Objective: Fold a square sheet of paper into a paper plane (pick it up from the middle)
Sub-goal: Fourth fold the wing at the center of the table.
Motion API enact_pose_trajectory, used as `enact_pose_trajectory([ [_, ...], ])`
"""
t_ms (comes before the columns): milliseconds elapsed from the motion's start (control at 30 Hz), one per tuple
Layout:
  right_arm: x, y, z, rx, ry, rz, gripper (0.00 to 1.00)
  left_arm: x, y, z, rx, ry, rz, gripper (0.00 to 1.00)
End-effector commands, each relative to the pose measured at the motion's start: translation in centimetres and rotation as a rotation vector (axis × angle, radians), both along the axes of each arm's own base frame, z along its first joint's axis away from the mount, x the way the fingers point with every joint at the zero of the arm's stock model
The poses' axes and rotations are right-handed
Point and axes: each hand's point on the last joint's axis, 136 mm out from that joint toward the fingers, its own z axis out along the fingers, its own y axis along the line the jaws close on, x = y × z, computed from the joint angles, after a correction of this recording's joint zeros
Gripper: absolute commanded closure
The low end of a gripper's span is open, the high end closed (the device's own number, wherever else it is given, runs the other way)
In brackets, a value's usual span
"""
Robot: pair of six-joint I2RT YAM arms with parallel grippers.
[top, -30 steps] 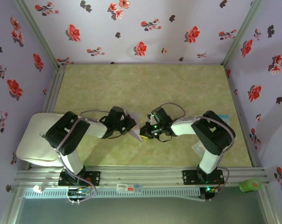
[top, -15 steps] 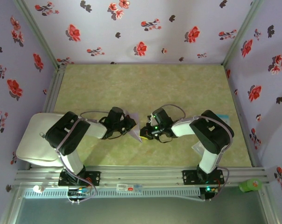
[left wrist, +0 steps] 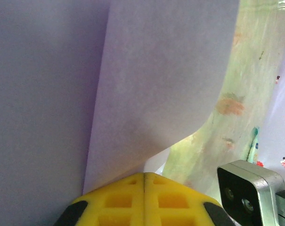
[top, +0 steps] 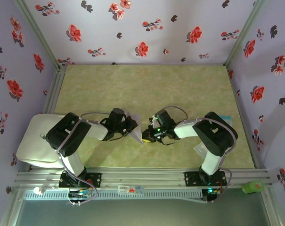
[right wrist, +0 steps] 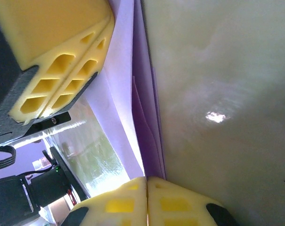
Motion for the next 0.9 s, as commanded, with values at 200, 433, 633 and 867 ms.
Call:
enact_pose_trajectory([
  [200, -3.5, -1.6, -2.2, -0.085, 0.091, 0.094, 0.91, -1.3, 2.3, -3.5, 0.103, 0.087, 0.043, 0.97],
  [433, -3.7, -1.9, -2.1, -0.105, 0.087, 0.106, 0.93, -1.4, 2.4, -3.5, 0.106, 0.089, 0.042, 0.97],
  [633, -4.5, -1.8, -1.9, -0.119, 0.079, 0.16, 0.93, -1.3, 2.4, -3.5, 0.107, 0.088, 0.046, 0.97],
  [867, -5.2, -3.0, -3.0, -0.194, 0.08, 0.198, 0.9, -1.3, 2.5, -3.5, 0.109, 0.088, 0.048, 0.97],
])
